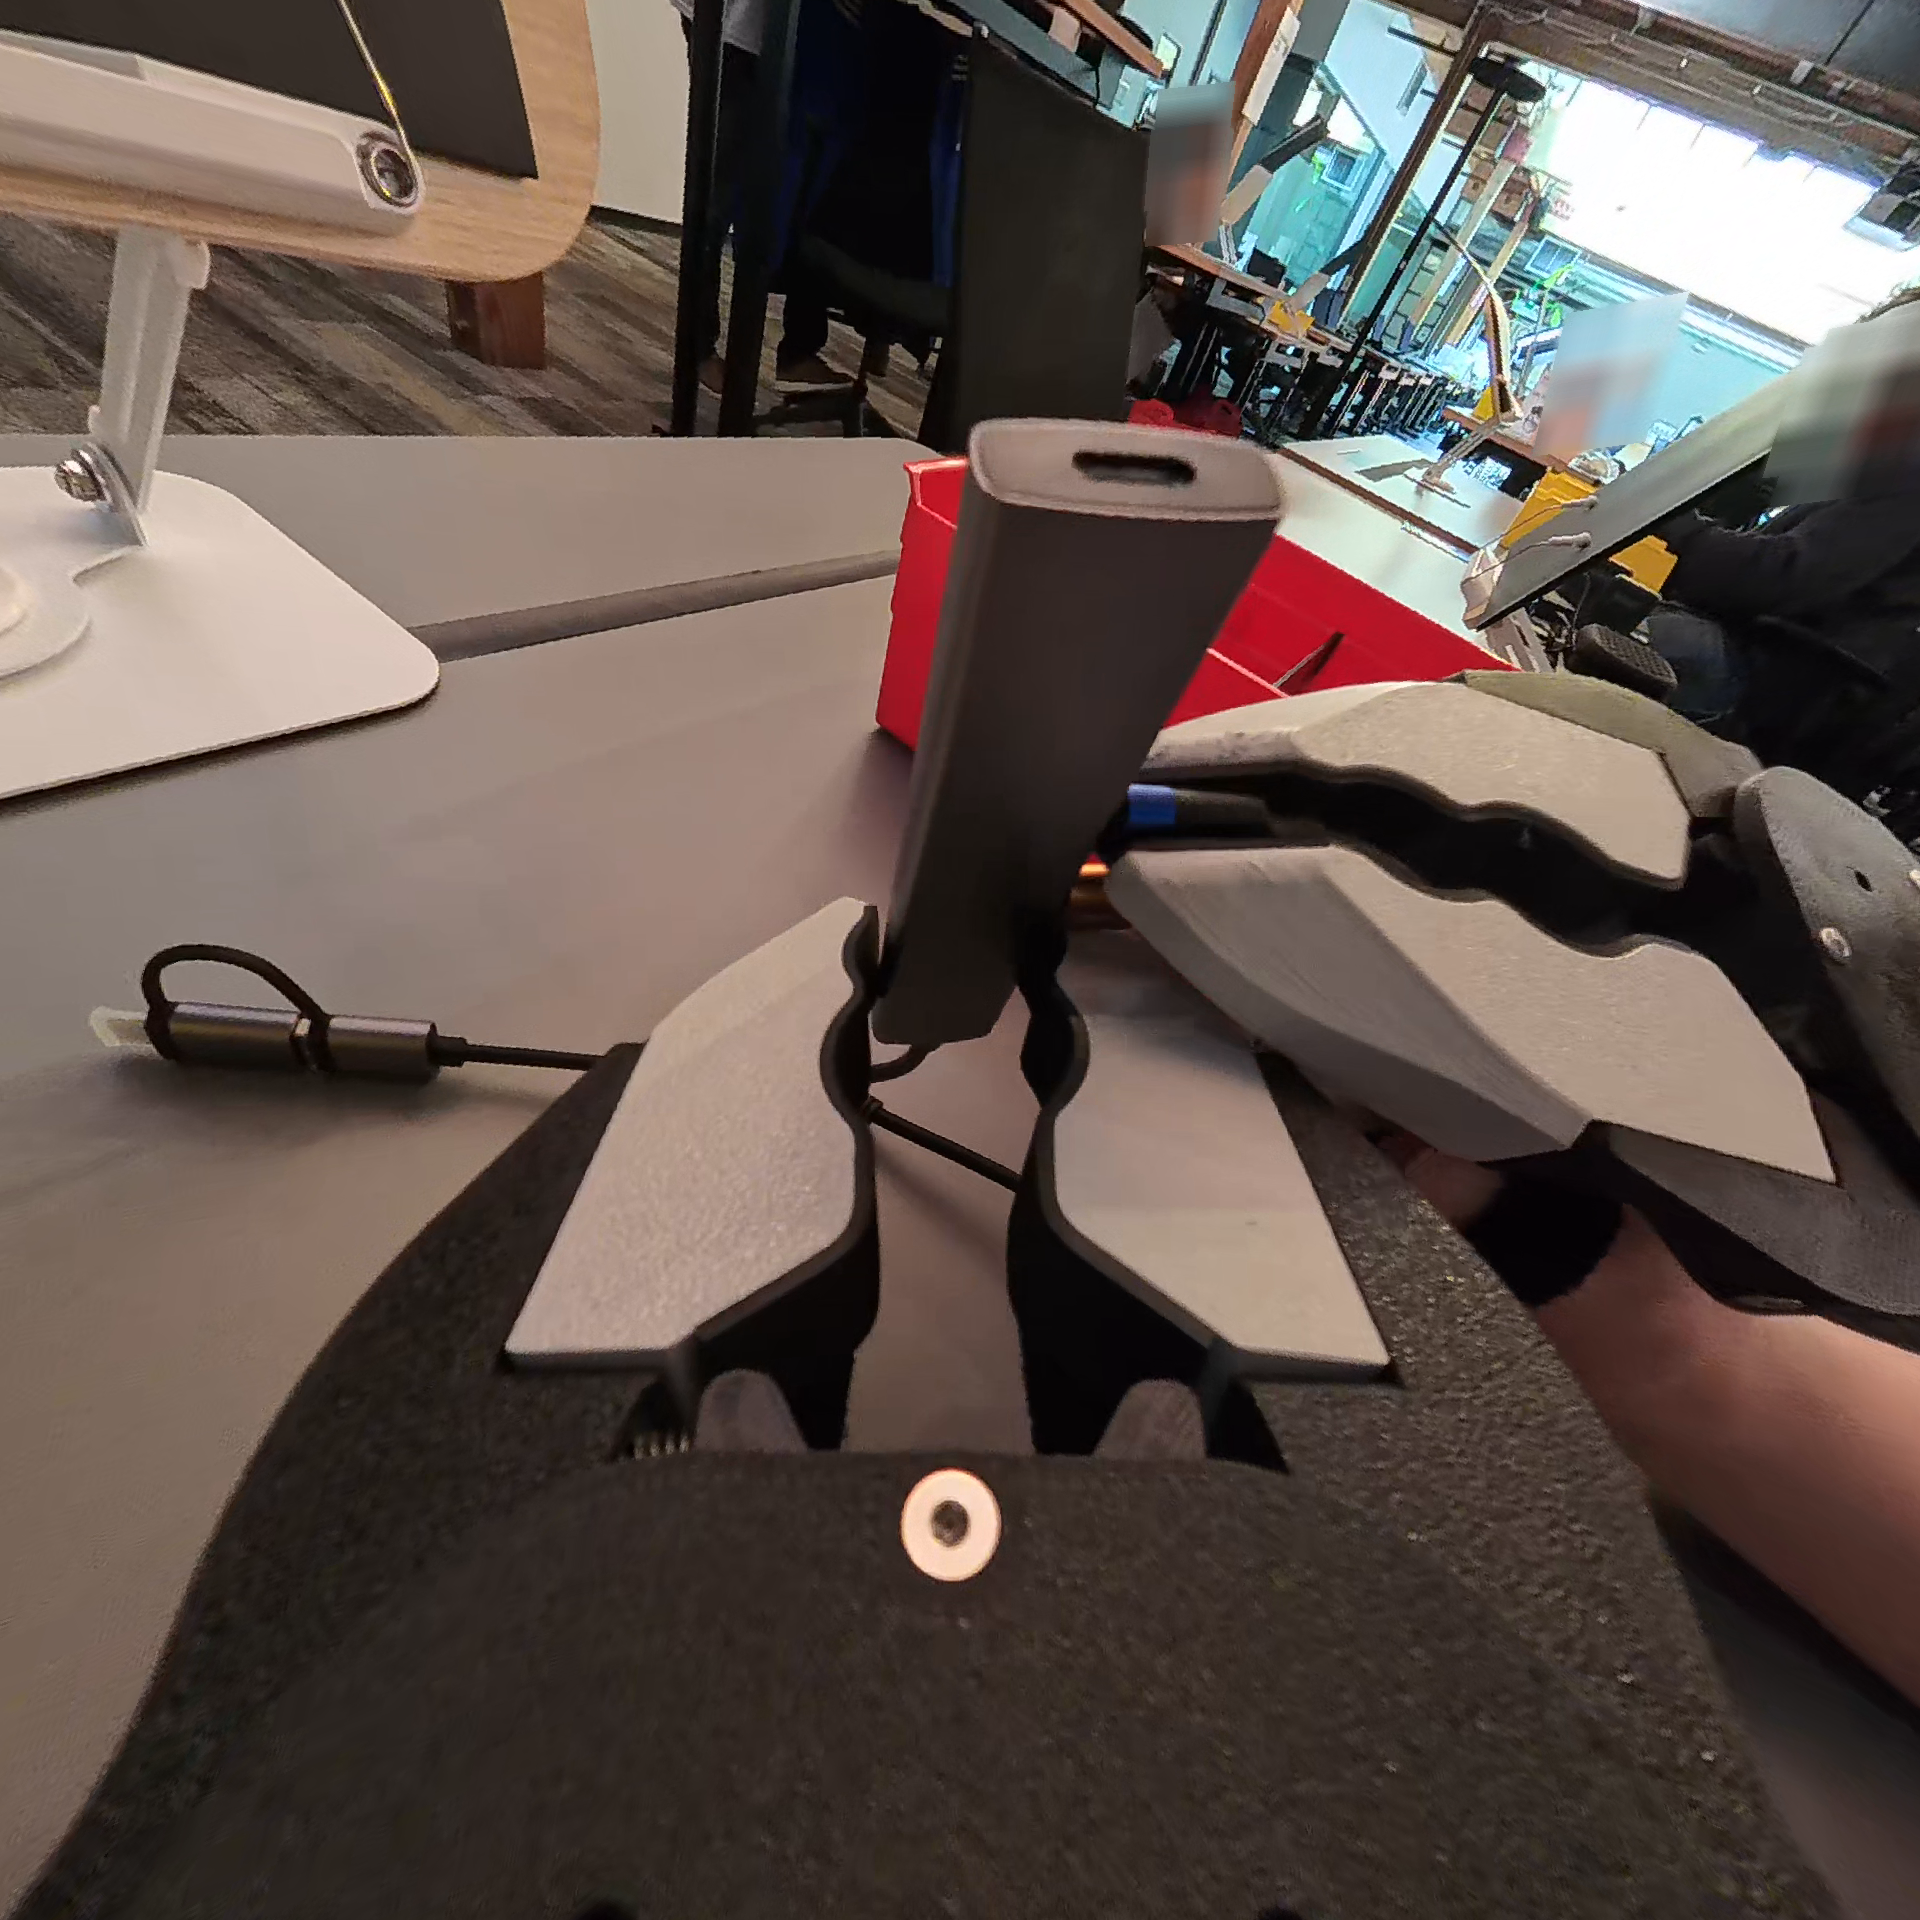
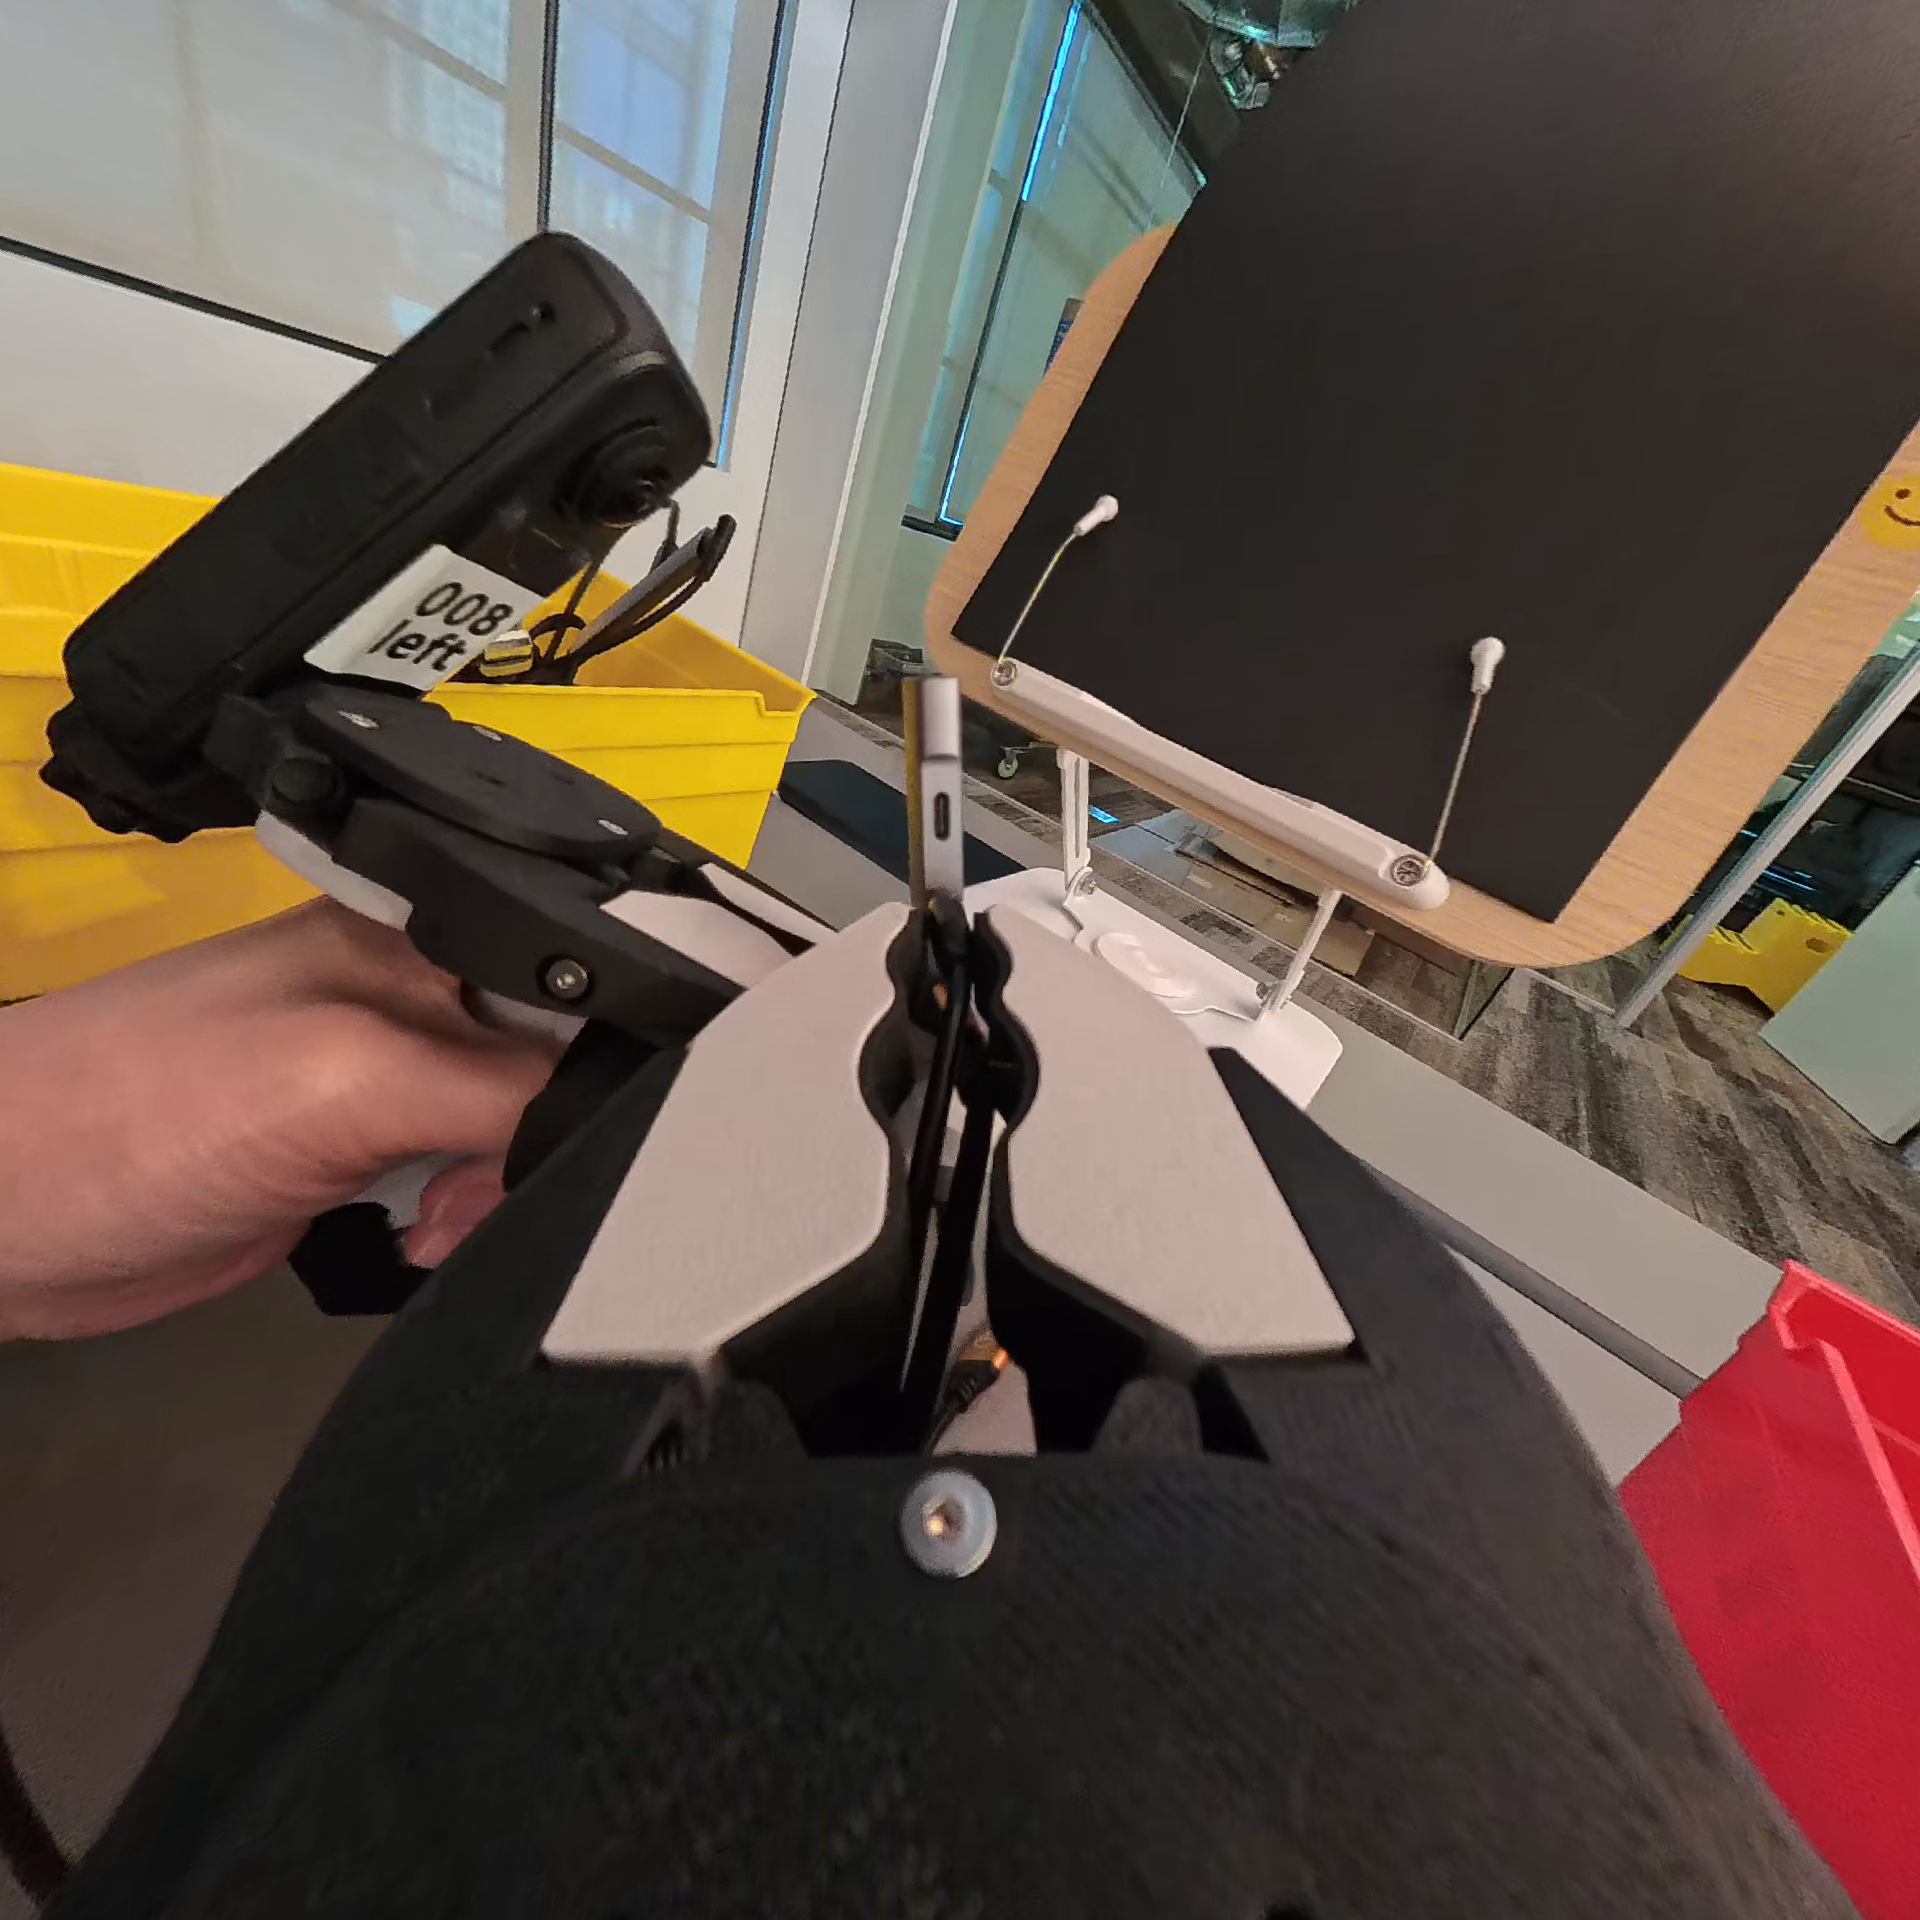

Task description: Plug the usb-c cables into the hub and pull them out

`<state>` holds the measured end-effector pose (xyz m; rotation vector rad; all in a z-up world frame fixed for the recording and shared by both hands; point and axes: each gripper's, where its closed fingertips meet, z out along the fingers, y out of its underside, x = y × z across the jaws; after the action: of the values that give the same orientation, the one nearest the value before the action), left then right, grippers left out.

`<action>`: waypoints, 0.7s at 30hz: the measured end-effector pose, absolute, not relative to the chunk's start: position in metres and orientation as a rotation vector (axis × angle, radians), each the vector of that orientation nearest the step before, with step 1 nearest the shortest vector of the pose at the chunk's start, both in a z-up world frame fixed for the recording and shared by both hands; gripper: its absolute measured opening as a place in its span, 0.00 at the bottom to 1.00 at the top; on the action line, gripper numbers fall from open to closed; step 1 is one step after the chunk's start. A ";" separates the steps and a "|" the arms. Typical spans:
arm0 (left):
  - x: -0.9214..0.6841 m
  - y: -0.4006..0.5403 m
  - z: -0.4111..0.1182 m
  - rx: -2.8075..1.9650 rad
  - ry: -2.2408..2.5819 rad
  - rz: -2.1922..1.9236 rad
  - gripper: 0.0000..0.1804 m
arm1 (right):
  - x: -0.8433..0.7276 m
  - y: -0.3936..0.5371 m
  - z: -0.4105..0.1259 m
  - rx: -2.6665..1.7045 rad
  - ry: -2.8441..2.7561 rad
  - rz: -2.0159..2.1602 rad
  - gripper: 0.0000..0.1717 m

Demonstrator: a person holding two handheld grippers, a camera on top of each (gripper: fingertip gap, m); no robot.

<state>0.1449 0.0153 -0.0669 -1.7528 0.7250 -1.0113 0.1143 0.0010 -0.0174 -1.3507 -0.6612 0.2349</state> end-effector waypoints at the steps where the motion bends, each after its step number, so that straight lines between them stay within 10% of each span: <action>1: 0.145 0.016 -0.067 -1.753 0.724 -1.010 0.14 | 0.114 0.001 -0.017 -1.350 -0.661 0.228 0.05; 21: 0.137 0.027 -0.074 -1.786 0.535 -1.061 0.15 | 0.110 0.010 -0.027 -1.414 -0.667 0.242 0.04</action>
<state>0.1366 0.0270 -0.0738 -1.7861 0.5349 -1.0614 0.1098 0.0100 -0.0269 -1.4142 -0.6674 0.2424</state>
